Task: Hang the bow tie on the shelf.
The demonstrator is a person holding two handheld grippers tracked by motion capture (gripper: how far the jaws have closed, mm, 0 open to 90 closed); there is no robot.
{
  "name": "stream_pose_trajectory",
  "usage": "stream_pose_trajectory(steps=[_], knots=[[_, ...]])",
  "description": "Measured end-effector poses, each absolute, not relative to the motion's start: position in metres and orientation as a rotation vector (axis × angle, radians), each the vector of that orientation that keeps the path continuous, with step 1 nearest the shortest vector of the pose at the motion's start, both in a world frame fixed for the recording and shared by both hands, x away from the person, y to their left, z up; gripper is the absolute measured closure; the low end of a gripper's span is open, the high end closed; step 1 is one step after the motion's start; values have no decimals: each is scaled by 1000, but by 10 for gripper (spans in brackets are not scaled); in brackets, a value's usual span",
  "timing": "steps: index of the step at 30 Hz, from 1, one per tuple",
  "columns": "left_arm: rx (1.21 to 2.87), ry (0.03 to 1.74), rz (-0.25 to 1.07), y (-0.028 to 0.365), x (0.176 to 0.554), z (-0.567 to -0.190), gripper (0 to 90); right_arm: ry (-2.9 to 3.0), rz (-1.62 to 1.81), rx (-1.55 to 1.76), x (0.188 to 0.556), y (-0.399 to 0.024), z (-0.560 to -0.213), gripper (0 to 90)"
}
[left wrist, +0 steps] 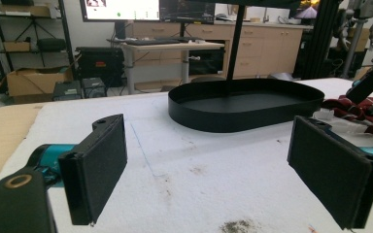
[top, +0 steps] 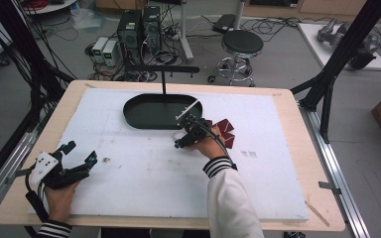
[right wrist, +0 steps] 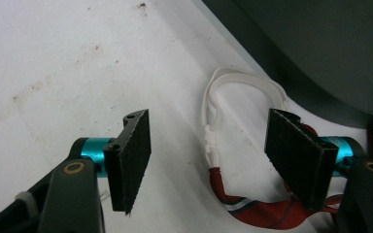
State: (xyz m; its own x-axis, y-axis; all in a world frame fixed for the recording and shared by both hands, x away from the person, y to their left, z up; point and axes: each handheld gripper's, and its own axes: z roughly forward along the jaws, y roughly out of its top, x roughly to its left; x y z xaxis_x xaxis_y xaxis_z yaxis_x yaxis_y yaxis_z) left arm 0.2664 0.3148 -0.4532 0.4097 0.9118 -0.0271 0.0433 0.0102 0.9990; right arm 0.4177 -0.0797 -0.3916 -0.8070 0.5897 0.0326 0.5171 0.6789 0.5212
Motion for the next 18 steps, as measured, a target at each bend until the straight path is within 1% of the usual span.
stream_pose_trajectory(steps=[3,4,6,8,11,16,18], knots=[[1397,929,859,315,267,-453,147,2754,784,918,419,-79,-394,331],[1396,930,858,315,267,-453,147,2763,768,921,418,-77,-395,390],[1396,930,859,315,267,-453,147,2768,763,902,418,-74,-396,434],[1396,930,860,315,267,-453,147,2775,736,890,418,-72,-396,441],[1396,930,859,315,266,-453,147,2780,659,858,418,-65,-399,484],[1394,928,860,315,266,-453,147,2787,621,849,419,-62,-403,514],[1394,928,860,315,266,-453,147,2782,600,860,421,-62,-405,538]])
